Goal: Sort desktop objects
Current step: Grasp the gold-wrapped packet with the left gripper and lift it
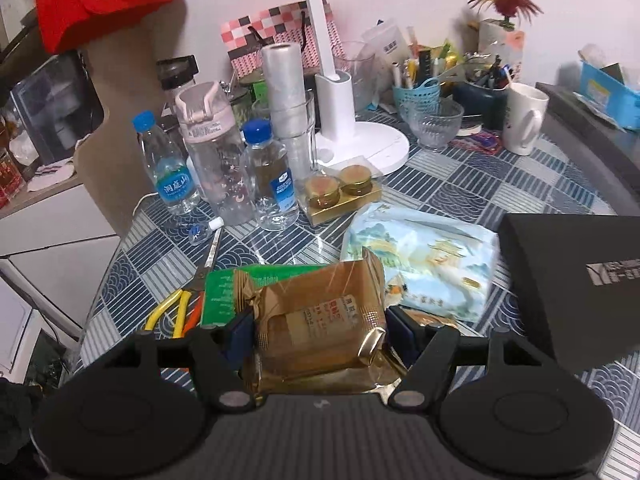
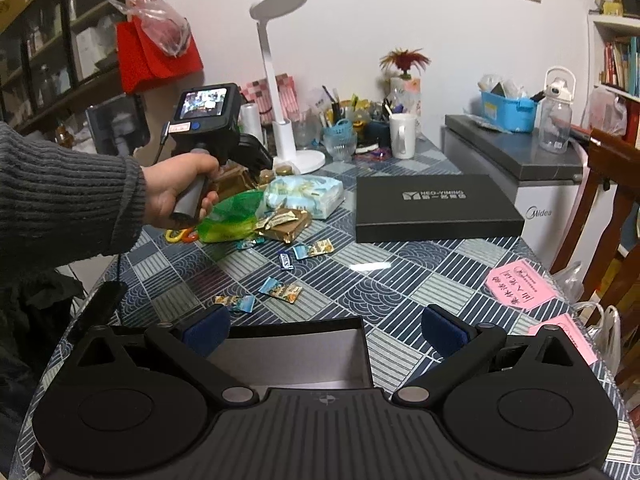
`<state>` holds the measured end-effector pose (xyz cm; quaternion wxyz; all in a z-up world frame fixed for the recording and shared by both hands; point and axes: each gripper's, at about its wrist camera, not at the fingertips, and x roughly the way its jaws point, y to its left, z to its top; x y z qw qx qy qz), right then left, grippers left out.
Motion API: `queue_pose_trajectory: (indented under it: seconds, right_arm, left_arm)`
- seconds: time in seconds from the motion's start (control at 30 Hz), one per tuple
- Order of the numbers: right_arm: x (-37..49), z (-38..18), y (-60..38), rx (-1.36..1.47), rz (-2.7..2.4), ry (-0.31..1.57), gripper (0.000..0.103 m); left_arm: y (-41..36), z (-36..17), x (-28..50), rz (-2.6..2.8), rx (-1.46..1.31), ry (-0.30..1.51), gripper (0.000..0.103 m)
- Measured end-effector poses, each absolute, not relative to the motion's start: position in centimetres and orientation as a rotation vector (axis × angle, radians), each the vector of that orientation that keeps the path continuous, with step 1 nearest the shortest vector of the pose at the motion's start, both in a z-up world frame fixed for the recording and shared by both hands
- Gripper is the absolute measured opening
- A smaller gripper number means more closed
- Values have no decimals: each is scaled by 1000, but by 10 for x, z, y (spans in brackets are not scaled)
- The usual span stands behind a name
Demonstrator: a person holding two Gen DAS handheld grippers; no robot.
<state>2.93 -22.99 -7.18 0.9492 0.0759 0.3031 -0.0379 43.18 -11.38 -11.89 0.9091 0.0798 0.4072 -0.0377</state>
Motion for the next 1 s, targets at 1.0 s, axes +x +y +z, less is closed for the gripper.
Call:
queue_pose_trajectory:
  seconds: [1.0]
  right_arm:
    - [-62, -19, -223, 132, -100, 533, 103]
  left_arm:
    - [-91, -54, 285, -162, 188, 823, 83]
